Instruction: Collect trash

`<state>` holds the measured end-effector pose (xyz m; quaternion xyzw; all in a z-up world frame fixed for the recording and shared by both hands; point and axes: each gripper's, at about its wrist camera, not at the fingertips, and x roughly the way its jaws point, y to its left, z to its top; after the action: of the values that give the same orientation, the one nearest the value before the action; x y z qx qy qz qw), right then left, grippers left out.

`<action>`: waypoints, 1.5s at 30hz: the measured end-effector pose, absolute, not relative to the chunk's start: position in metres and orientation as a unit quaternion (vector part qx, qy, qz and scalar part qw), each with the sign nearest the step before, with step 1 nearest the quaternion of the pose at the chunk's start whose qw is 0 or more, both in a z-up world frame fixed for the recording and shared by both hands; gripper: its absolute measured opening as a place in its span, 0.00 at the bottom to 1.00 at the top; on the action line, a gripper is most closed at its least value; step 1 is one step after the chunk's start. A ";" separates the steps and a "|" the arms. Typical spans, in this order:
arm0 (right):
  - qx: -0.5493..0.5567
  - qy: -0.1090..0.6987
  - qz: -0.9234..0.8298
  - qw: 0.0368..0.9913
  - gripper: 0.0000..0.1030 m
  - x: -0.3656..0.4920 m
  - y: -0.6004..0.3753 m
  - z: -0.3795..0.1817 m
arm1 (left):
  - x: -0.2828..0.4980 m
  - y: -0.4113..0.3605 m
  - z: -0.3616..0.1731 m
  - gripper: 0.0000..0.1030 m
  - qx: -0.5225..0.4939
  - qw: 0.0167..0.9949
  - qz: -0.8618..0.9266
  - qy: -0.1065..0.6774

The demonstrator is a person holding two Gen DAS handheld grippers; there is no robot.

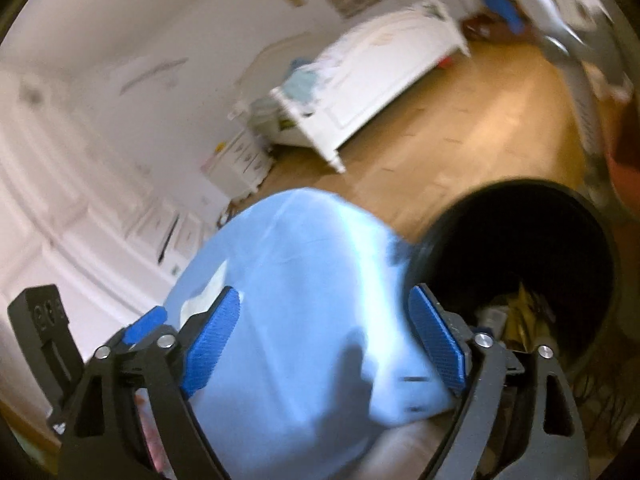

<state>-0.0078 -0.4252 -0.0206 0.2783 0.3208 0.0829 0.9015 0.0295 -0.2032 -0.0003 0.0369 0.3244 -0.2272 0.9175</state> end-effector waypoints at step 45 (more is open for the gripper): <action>0.041 0.123 0.044 0.991 0.95 -0.009 -0.229 0.013 | -0.010 -0.018 0.013 0.95 -0.051 0.981 -0.008 0.188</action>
<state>-0.0088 -0.2286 0.0133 0.0407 0.1226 0.0444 0.9906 -0.0099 -0.0181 0.0131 -0.0510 0.1877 -0.0078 0.9809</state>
